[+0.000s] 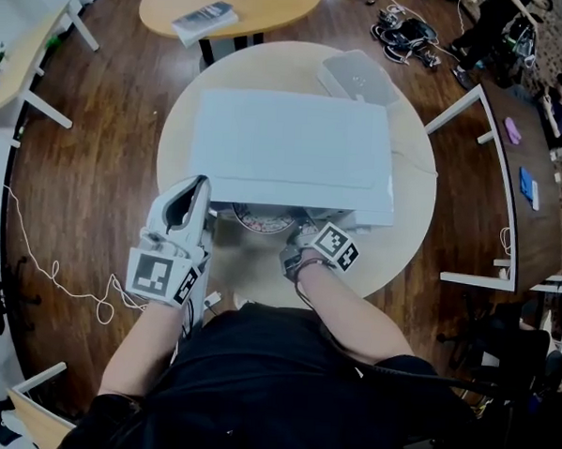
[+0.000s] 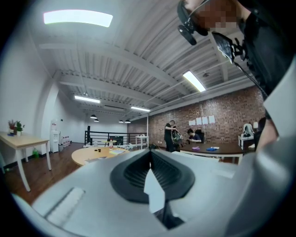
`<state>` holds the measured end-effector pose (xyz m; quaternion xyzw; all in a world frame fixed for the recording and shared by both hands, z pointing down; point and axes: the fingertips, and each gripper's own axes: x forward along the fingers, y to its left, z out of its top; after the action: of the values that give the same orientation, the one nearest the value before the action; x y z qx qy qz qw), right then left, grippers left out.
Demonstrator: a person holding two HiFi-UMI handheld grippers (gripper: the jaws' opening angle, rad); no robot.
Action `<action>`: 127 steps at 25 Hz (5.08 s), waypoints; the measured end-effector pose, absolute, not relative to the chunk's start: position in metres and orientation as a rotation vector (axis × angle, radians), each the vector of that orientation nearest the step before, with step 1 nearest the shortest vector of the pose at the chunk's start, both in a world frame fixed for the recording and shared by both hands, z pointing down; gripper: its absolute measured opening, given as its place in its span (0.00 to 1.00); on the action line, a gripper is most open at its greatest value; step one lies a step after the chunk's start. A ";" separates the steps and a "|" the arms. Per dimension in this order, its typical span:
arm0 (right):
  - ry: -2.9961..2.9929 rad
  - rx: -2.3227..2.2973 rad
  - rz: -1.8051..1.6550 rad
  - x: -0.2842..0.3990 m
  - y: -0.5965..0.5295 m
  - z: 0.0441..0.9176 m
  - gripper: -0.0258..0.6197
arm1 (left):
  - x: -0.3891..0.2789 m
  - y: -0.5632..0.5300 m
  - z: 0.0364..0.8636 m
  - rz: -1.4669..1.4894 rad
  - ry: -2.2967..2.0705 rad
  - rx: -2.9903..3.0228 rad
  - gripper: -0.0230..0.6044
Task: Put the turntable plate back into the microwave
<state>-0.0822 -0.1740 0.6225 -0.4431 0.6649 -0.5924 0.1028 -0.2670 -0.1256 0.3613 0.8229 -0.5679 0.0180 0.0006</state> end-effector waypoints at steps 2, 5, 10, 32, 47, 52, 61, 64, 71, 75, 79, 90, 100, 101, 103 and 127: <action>1.962 -1.304 -1.750 -0.085 -0.176 0.621 0.07 | -0.269 -0.127 0.362 0.055 -1.783 2.580 0.04; 1.960 -1.308 -1.753 -0.089 -0.180 0.623 0.07 | -0.271 -0.129 0.363 0.056 -1.781 2.575 0.04; 1.948 -1.331 -1.756 -0.092 -0.186 0.626 0.07 | -0.272 -0.133 0.358 0.037 -1.772 2.572 0.04; 1.816 -1.439 -1.756 -0.089 -0.207 0.642 0.07 | -0.276 -0.150 0.365 0.060 -1.740 2.562 0.04; 1.756 -1.523 -1.719 -0.090 -0.218 0.659 0.07 | -0.281 -0.149 0.370 0.076 -1.735 2.543 0.04; 1.720 -1.534 -1.730 -0.089 -0.220 0.664 0.07 | -0.284 -0.149 0.372 0.089 -1.747 2.533 0.04; 1.687 -1.565 -1.733 -0.090 -0.221 0.668 0.07 | -0.285 -0.149 0.375 0.114 -1.749 2.523 0.04; 1.680 -1.572 -1.734 -0.091 -0.222 0.668 0.07 | -0.284 -0.150 0.376 0.121 -1.747 2.521 0.04; 1.670 -1.591 -1.738 -0.090 -0.222 0.671 0.07 | -0.283 -0.149 0.378 0.136 -1.749 2.521 0.04; 1.665 -1.598 -1.732 -0.088 -0.223 0.673 0.07 | -0.281 -0.149 0.379 0.159 -1.750 2.527 0.04; 1.644 -1.597 -1.731 -0.088 -0.224 0.675 0.07 | -0.282 -0.146 0.380 0.180 -1.751 2.529 0.04; 1.693 -1.577 -1.695 -0.086 -0.227 0.665 0.21 | -0.279 -0.136 0.378 0.198 -1.768 2.535 0.04; 1.723 -1.574 -1.670 -0.076 -0.216 0.656 0.23 | -0.273 -0.127 0.372 0.192 -1.792 2.543 0.04; 1.742 -1.573 -1.663 -0.076 -0.214 0.654 0.23 | -0.273 -0.126 0.372 0.192 -1.792 2.542 0.04; 1.788 -1.573 -1.648 -0.076 -0.208 0.651 0.23 | -0.272 -0.123 0.372 0.186 -1.791 2.540 0.04; 2.915 -1.329 -0.497 -0.096 -0.120 0.510 0.23 | -0.235 -0.102 0.412 0.194 -1.683 2.496 0.04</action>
<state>-0.0964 -0.1204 0.5100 -0.4093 0.8981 -0.1530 -0.0503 -0.2347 -0.1024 0.4118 0.8258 -0.5567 0.0641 0.0626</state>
